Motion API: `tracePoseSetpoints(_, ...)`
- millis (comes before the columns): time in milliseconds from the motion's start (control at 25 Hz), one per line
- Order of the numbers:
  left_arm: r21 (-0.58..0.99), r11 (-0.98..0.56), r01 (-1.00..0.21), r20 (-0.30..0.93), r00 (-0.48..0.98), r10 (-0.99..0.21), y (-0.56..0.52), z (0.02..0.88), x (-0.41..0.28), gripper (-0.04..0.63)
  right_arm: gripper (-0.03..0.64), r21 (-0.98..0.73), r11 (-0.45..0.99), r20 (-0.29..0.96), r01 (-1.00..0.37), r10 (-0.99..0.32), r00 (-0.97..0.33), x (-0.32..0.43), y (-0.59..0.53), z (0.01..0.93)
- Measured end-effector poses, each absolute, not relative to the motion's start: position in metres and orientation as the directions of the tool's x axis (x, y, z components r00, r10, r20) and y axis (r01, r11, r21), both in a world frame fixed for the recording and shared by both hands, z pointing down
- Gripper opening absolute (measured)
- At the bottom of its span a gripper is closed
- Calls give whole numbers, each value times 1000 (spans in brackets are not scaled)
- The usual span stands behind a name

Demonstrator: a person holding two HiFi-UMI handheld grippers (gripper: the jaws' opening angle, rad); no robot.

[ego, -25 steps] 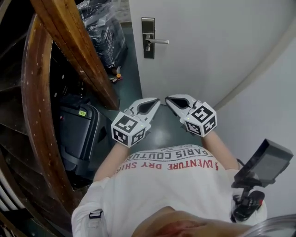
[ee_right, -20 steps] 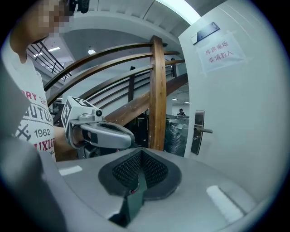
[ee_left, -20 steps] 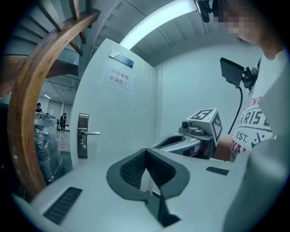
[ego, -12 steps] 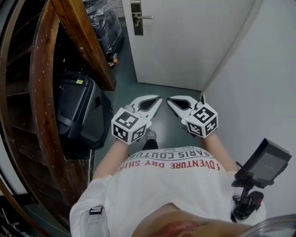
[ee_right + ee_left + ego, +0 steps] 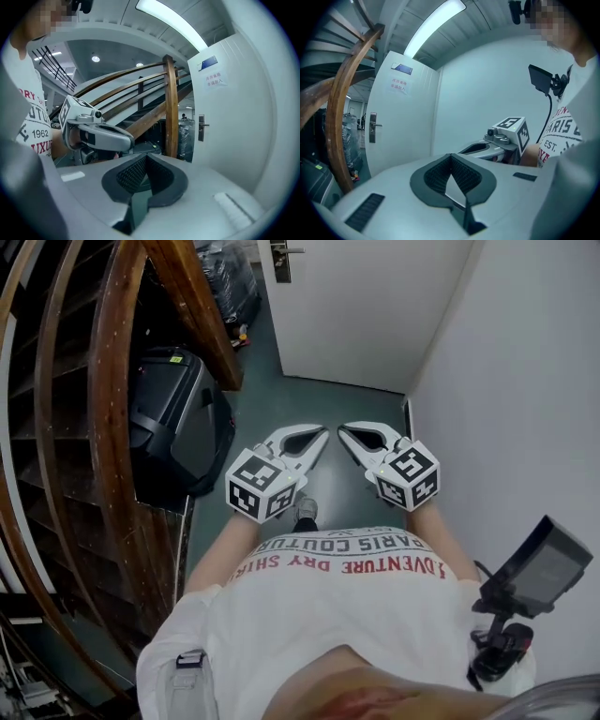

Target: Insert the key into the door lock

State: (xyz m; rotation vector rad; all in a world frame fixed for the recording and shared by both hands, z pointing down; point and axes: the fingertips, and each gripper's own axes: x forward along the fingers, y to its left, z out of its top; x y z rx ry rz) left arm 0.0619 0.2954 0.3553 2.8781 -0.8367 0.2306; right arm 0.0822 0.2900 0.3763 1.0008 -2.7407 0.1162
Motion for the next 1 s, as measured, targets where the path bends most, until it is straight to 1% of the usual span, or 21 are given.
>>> tracePoseSetpoints(160,69,-829,-555,183,824,-537,324,353,61,2,2,15,770,219,-638,-625,-749,83,316,371)
tracePoseSetpoints(520,69,-805,-590,164,802,-574,325,347,49,2,2,21,795,217,-607,-596,-773,69,321,369)
tracePoseSetpoints(1000,71,-795,-603,169,792,-586,332,347,44,2,2,27,819,222,-573,-563,-796,56,326,368)
